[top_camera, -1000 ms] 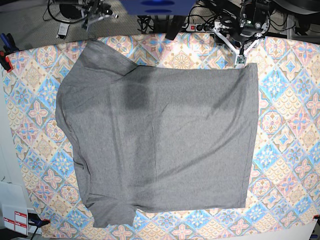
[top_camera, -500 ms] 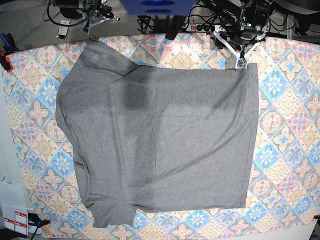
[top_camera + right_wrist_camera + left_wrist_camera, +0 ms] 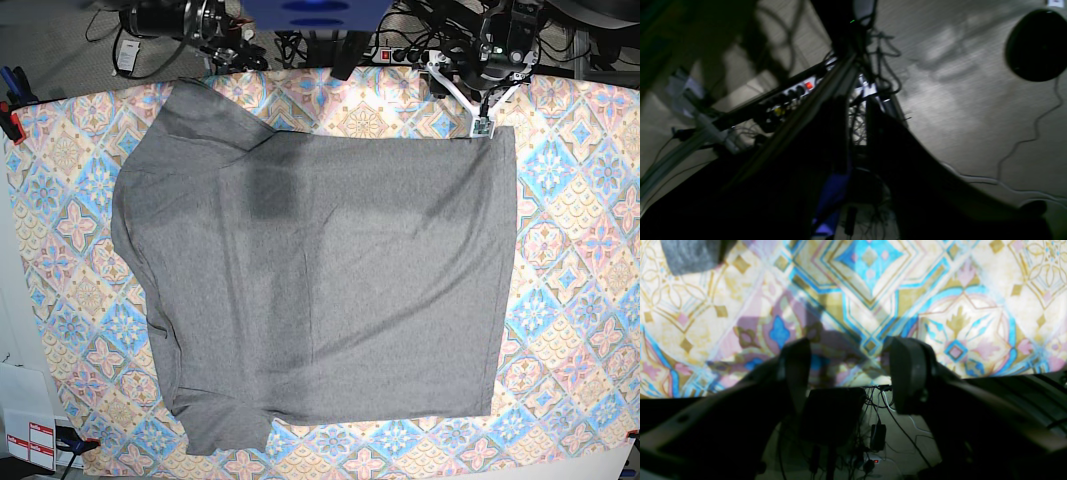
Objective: Fold the T-shirt properly
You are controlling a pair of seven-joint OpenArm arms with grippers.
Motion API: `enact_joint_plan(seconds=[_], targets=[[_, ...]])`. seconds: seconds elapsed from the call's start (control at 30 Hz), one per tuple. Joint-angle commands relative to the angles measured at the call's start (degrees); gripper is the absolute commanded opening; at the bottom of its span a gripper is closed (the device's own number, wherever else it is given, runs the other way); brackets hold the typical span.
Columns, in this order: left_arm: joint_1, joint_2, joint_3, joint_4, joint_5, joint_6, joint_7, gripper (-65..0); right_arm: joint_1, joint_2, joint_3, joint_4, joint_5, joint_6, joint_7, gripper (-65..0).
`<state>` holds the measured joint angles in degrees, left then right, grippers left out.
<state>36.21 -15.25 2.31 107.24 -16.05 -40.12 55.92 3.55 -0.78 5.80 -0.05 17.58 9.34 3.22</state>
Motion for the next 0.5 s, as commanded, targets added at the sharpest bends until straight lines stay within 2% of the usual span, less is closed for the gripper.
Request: enact_joint_plan(seconds=[0.0,0.17,0.47], targets=[[0.41,-0.36,-0.06,0.93,0.19,0.12,-0.4,-28.0,0.36,-0.41,0.13,0.05,0.04,0.28,0.6,-55.8],[0.41,-0.27,-0.06,0.93,0.1,0.12,-0.4,-28.0,0.01,-1.29,0.13,0.05,0.04,0.28,0.6,-55.8],[0.41,-0.27,-0.06,0.93,0.1,0.12,-0.4,-28.0,-0.08,-0.85,0.31,0.05,0.13,0.28,0.6,-55.8]])
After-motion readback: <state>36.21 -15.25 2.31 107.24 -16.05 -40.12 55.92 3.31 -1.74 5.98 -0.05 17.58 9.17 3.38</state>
